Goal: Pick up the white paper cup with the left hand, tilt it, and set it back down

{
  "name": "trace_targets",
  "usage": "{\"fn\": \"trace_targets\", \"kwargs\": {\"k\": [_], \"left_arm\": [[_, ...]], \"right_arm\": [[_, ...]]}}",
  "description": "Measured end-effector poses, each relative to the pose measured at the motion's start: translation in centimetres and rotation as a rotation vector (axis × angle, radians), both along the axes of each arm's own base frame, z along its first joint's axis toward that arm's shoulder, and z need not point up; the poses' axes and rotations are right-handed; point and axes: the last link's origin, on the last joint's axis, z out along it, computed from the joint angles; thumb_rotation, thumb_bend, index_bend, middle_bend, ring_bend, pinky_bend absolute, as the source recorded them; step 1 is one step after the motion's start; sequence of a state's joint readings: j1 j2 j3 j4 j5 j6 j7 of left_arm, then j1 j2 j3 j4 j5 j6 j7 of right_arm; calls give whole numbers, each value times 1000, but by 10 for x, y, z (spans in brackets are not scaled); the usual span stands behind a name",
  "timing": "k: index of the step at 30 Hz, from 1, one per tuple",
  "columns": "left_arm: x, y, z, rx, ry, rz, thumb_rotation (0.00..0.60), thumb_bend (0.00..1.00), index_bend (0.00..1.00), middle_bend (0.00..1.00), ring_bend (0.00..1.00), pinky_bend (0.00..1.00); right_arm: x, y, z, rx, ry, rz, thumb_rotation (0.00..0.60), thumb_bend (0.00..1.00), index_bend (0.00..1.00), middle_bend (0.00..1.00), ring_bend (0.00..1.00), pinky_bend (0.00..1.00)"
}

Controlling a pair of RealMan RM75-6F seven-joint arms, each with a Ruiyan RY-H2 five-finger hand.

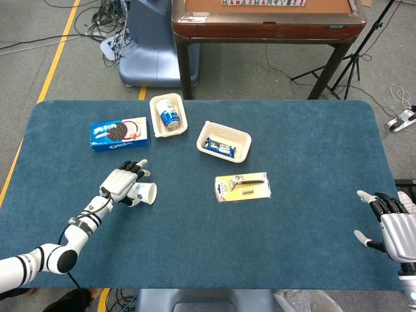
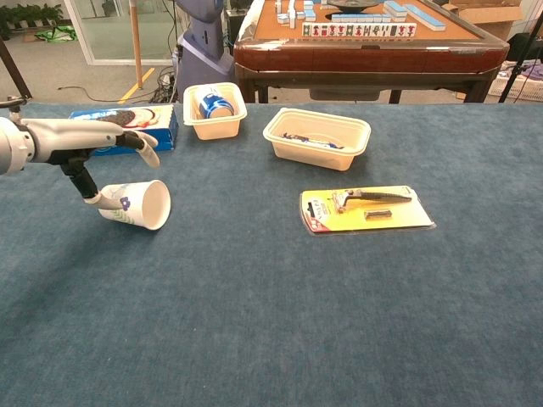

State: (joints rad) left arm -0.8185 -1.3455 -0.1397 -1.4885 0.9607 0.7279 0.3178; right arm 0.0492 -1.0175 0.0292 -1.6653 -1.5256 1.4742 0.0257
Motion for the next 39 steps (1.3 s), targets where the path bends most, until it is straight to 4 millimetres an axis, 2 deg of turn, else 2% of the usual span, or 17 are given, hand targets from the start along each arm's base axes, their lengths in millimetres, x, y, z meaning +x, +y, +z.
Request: {"fn": "trace_targets", "kwargs": {"k": [10,29,33,39], "left_arm": [[13,-1,-17,-25,54,36,600,210,211,0,0,0],[19,0,-28,-16,55,69,600,210,312,0,0,0],[20,1,-27,-15,24,89,600,210,318,0,0,0],[21,4,-18,1,-114,152,600,210,335,0,0,0]], "right_arm": [[-4,2,1,-4,-5,-10,600,162,191,287,151,219],[-7,8,4,-17,-9,-24,600,162,191,287,151,219],[-8,9,4,-18,-11,-27,600,162,191,287,151,219],[-9,9,5,-22,-11,-26,600,162,191,287,151,219]]}}
